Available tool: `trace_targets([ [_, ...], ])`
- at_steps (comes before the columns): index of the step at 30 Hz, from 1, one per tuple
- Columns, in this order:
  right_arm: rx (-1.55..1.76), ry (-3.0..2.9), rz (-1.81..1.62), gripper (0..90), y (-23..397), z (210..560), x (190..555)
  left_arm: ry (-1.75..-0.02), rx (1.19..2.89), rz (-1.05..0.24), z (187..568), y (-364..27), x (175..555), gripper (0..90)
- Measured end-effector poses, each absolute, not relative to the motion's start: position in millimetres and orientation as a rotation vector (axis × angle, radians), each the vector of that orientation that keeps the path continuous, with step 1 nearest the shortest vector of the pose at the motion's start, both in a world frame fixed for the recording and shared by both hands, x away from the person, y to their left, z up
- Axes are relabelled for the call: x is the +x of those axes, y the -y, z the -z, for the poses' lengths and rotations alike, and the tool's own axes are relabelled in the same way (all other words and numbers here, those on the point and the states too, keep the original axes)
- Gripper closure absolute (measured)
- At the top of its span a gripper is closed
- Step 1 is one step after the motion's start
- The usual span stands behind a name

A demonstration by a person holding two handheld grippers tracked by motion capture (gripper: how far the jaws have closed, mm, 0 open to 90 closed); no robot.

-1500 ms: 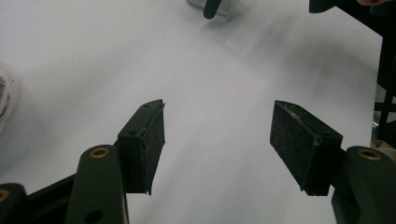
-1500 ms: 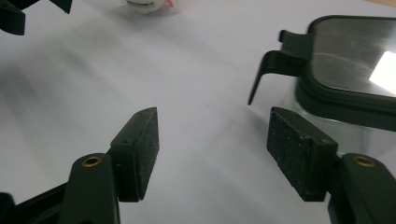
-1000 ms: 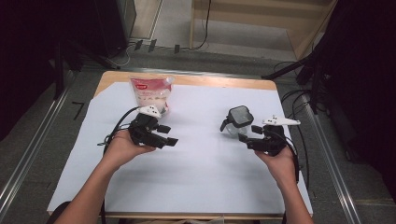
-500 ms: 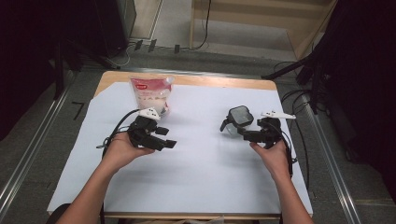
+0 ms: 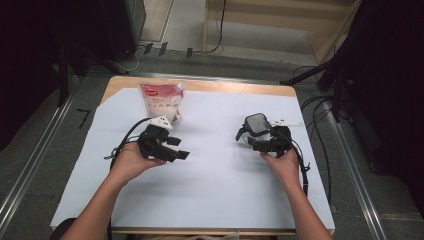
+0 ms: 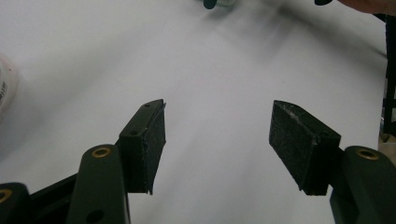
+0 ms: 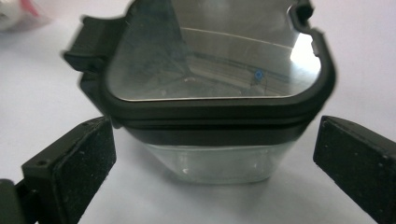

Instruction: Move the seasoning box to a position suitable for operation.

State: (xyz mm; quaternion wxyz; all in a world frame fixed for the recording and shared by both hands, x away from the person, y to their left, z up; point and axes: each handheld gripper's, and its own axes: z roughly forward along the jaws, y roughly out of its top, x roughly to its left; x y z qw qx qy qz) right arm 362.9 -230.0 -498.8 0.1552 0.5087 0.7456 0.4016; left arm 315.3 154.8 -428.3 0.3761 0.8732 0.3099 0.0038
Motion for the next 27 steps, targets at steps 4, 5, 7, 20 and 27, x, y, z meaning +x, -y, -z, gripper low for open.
trace_targets([
  [4,1.456,-2.099,-1.168,0.0,227.0,504.2,370.4,-0.802,2.237,-0.007,428.9,-154.1,315.3,37.2],
  [5,1.459,-2.086,-1.171,0.0,226.3,504.6,372.4,-0.794,2.236,0.001,429.5,-154.4,316.0,37.2],
  [7,1.447,-2.069,-1.167,0.0,224.6,504.9,375.4,-0.799,2.236,0.001,430.1,-154.0,315.8,37.2],
  [20,1.321,-1.979,-1.227,3.2,207.6,521.5,383.7,-0.802,2.254,0.010,434.2,-151.0,315.4,37.2],
  [27,1.345,-1.938,-1.246,15.0,210.0,520.4,382.4,-0.810,2.249,0.015,435.2,-149.5,315.0,37.2],
])
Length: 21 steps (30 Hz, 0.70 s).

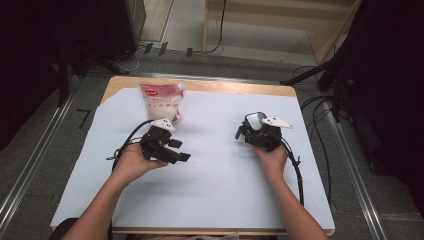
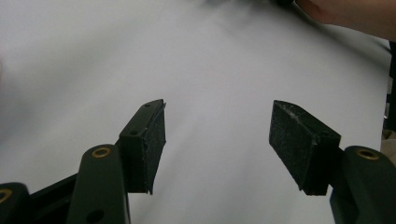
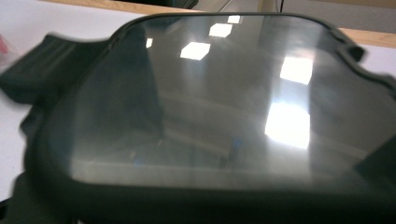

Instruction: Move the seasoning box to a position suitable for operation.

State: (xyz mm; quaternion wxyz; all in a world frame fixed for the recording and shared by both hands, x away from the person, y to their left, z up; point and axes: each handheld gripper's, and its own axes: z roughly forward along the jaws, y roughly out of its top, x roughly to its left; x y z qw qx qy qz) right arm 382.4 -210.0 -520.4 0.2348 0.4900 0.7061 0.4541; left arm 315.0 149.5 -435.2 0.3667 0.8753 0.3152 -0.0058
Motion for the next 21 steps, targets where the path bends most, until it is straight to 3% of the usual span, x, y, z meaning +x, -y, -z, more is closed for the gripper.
trace_targets([
  [21,1.356,-1.947,-1.313,15.4,204.5,502.0,371.6,-0.813,2.229,0.022,432.3,-149.9,318.5,37.3],
])
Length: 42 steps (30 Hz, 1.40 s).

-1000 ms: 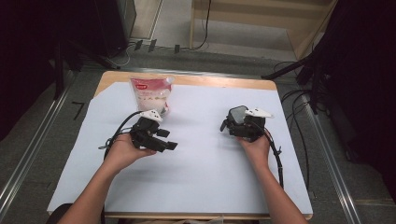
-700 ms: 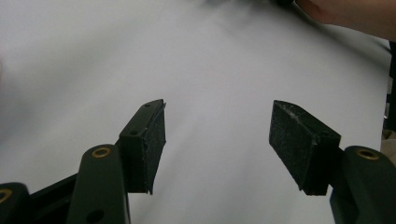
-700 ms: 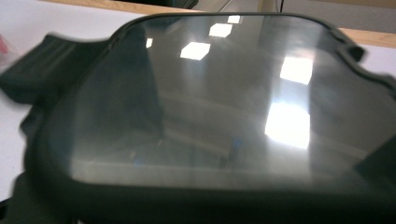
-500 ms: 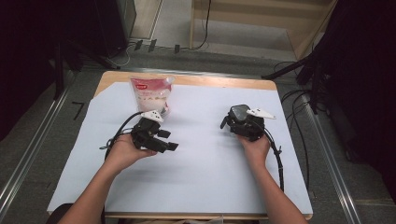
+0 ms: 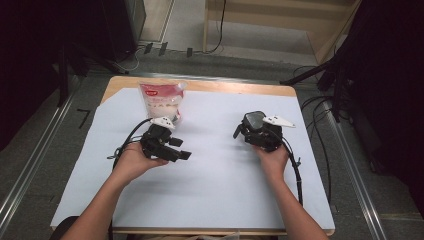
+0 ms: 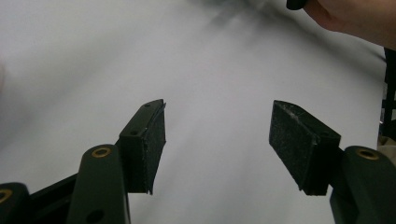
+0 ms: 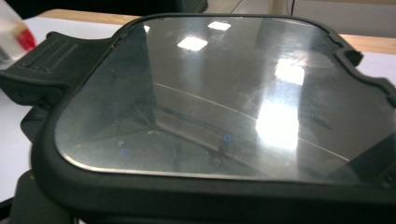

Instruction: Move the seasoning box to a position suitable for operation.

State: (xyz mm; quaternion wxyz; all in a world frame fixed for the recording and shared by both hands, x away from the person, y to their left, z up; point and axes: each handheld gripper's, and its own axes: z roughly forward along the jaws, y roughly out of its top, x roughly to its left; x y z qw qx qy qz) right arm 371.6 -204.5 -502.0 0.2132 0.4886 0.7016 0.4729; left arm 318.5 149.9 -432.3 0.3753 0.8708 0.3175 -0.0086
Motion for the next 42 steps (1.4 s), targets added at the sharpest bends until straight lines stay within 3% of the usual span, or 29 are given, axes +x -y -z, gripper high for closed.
trace_targets([
  [14,1.251,-2.081,-1.365,15.4,166.5,489.8,352.1,-0.874,2.218,0.042,428.7,-155.4,323.4,40.5],
  [42,1.042,-2.322,-1.413,15.4,98.0,500.7,317.5,-0.883,2.215,0.035,430.3,-156.1,324.9,40.7],
])
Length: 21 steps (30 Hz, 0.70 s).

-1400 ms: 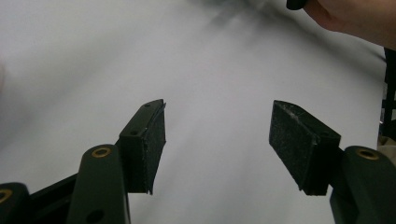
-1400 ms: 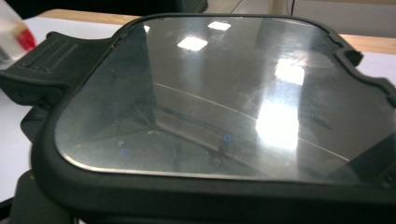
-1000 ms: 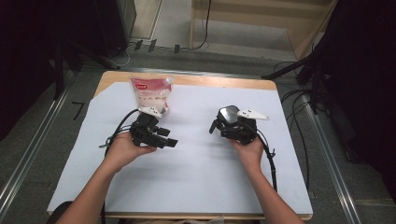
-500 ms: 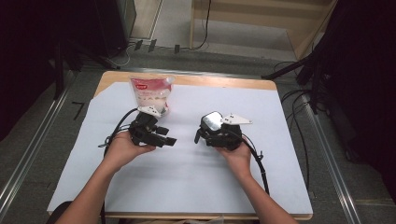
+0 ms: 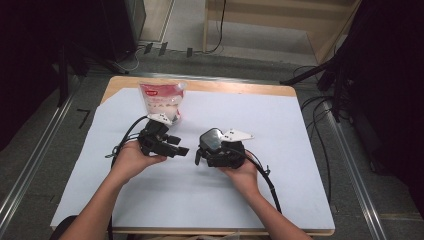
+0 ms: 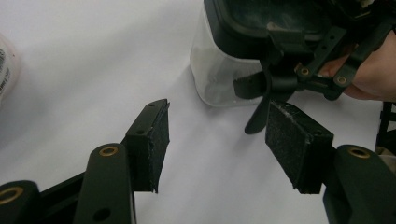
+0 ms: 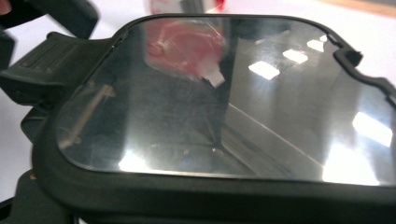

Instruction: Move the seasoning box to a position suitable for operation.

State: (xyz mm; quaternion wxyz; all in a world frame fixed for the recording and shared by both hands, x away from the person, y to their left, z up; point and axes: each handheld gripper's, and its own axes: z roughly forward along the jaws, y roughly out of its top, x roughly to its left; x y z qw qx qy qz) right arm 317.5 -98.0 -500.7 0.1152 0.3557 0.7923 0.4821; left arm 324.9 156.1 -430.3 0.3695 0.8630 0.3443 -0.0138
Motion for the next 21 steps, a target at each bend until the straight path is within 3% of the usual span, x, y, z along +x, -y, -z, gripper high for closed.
trace_targets([
  [14,1.000,-2.351,-1.397,15.1,90.3,509.1,307.4,-0.882,2.228,0.055,433.3,-153.6,325.3,40.9],
  [21,0.984,-2.424,-1.354,9.5,89.3,511.9,304.6,-0.862,2.241,0.049,435.0,-149.9,324.4,40.9],
])
